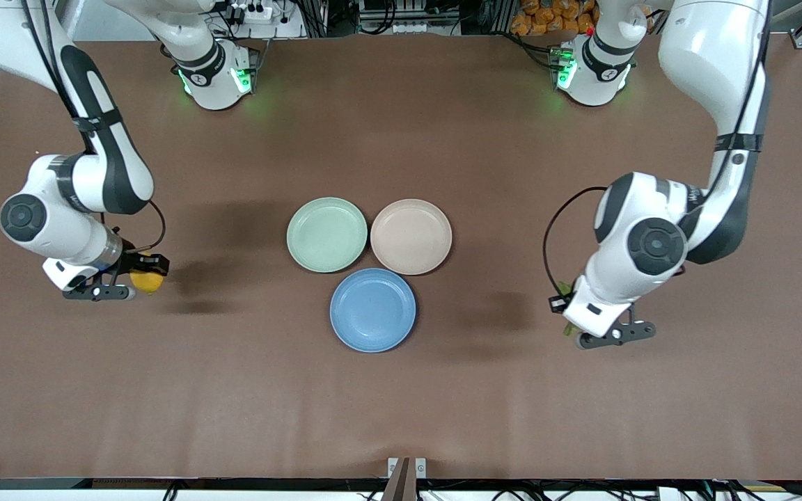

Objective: Pick lemon and lettuce from blue and beige plates
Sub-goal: 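Lower the lemon onto the table while the left gripper releases the lettuce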

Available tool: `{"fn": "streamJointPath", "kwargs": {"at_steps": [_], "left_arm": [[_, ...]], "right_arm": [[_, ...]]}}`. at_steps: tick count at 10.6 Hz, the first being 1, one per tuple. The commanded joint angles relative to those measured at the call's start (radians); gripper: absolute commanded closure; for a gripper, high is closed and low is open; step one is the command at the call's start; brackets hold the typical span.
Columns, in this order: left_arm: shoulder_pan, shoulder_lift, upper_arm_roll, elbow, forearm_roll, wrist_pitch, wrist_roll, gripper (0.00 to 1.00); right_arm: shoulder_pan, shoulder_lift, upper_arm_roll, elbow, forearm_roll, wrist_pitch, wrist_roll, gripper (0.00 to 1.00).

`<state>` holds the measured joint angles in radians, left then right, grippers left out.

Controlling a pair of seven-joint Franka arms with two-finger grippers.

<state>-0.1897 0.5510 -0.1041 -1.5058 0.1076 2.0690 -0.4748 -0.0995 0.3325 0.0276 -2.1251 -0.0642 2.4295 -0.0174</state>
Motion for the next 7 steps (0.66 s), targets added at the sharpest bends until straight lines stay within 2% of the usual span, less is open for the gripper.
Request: {"fn": "streamJointPath", "kwargs": {"at_steps": [1, 6, 7], "left_arm": [[0.054, -0.016, -0.011, -0.007, 0.018, -0.018, 0.097, 1.00], [0.116, -0.013, -0.014, -0.007, 0.012, -0.018, 0.200, 1.00], [0.124, -0.013, -0.019, -0.007, 0.011, -0.018, 0.205, 0.01]], "right_arm": [[-0.034, 0.014, 0.011, -0.090, 0.015, 0.138, -0.038, 0.73], [-0.040, 0.040, 0.011, -0.113, 0.015, 0.170, -0.039, 0.70], [-0.040, 0.051, 0.011, -0.110, 0.017, 0.175, -0.038, 0.65]]}}
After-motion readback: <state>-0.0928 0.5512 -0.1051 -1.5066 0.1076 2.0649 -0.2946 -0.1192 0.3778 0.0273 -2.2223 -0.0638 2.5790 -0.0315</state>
